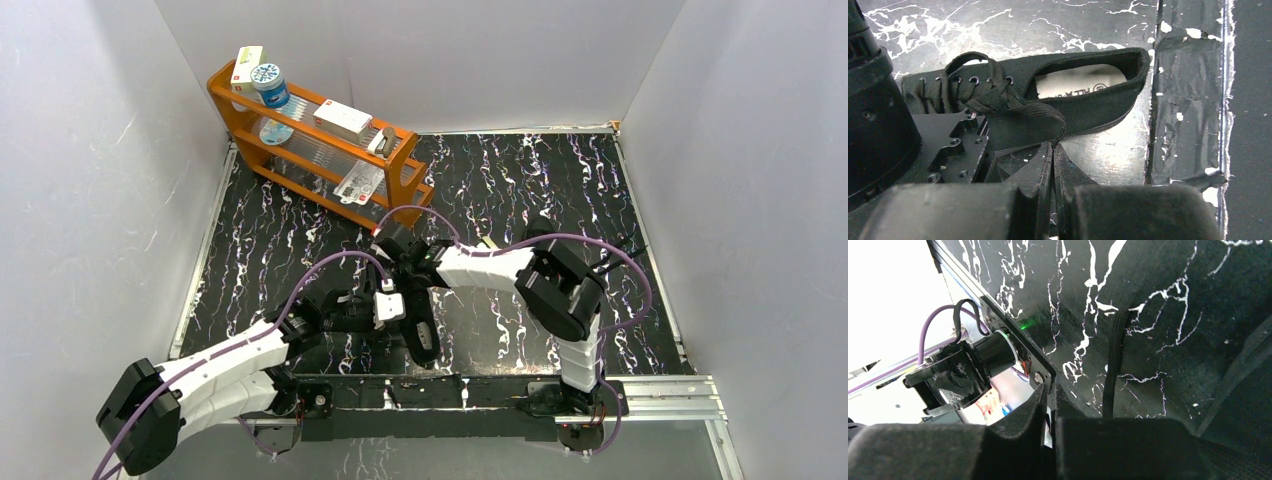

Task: Tie the shoes
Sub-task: Wrap the shoelace around the shoelace.

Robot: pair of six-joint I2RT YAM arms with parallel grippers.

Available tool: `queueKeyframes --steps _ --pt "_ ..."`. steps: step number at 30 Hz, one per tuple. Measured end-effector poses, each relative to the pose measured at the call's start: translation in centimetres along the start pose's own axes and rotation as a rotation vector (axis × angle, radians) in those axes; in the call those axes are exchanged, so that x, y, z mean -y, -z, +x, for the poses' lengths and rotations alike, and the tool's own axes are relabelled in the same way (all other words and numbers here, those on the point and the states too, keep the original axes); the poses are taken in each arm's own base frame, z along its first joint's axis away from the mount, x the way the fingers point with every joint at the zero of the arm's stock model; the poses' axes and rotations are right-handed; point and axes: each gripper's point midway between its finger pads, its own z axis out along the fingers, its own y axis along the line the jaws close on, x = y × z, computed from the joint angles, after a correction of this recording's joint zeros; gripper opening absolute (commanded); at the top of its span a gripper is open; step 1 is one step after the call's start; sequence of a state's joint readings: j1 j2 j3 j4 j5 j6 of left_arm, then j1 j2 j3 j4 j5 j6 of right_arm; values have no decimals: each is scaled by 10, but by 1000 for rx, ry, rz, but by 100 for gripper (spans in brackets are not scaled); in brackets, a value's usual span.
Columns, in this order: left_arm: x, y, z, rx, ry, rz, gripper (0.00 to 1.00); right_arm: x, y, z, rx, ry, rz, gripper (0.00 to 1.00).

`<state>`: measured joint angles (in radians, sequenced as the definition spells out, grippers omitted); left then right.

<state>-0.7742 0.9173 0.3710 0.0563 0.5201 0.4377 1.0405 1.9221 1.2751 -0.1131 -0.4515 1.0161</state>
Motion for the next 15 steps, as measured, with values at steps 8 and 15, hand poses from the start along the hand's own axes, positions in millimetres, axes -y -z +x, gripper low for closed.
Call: queueKeyframes --steps 8,15 --pt "-4 -2 -7 34 -8 -18 0 15 5 -4 -12 -26 21 58" --pt "-8 -4 -13 59 -2 -32 0 23 29 -11 -42 -38 46 73"
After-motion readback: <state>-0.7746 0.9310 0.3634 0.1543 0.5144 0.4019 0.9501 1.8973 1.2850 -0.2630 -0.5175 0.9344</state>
